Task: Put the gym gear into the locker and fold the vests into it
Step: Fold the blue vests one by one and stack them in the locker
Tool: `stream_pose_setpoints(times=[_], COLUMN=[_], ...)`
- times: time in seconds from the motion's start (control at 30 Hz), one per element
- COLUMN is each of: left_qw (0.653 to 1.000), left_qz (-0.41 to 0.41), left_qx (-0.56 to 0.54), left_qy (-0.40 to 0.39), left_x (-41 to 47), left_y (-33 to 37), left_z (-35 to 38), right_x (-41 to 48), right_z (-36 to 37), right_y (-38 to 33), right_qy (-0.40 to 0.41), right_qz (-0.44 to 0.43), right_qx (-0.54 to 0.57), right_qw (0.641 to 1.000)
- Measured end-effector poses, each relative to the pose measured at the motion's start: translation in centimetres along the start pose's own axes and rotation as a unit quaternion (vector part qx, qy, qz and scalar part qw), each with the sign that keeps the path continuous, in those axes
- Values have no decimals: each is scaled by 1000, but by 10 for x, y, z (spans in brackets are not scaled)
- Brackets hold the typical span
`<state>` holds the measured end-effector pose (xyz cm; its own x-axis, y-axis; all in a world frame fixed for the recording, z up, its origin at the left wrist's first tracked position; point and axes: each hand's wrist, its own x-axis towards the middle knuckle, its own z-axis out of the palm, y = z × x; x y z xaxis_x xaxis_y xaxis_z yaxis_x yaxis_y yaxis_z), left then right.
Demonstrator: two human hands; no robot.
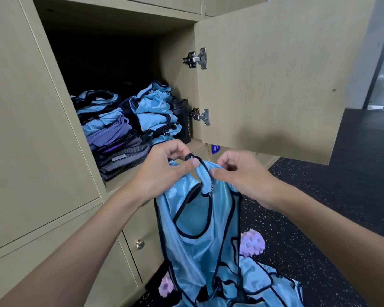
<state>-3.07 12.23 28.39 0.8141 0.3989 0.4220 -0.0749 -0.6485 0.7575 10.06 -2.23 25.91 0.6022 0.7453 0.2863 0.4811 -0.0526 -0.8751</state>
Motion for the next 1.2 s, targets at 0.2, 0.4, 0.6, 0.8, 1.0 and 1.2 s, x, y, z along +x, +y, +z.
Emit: stream_pose_setpoints(times=[0.2, 0.4, 0.6, 0.8, 1.0, 1.2], left_qw=[999, 997, 996, 989, 992, 997], left_qz=[-23, -43, -77, -105, -99, -77], left_qx=[-25, 5, -32, -84, 4, -30], left_qy=[1, 65, 29, -56, -73, -8], left_x=[-3, 0, -1, -6, -4, -2], left_y=[12, 5, 10, 17, 17, 18], left_z=[6, 10, 6, 7, 9, 13], right_x=[-1, -2, -1, 2, 4, -3], right_z=[0, -4, -9, -10, -16, -9], right_y=[-3, -3, -1, -3, 2, -1], right_qy=[36, 29, 51, 91, 101, 123], right_qz=[-40, -40, -23, -4, 21, -34], right_qx=[-14, -1, 16, 82, 69, 19], right_qw=[998, 999, 998, 992, 992, 992])
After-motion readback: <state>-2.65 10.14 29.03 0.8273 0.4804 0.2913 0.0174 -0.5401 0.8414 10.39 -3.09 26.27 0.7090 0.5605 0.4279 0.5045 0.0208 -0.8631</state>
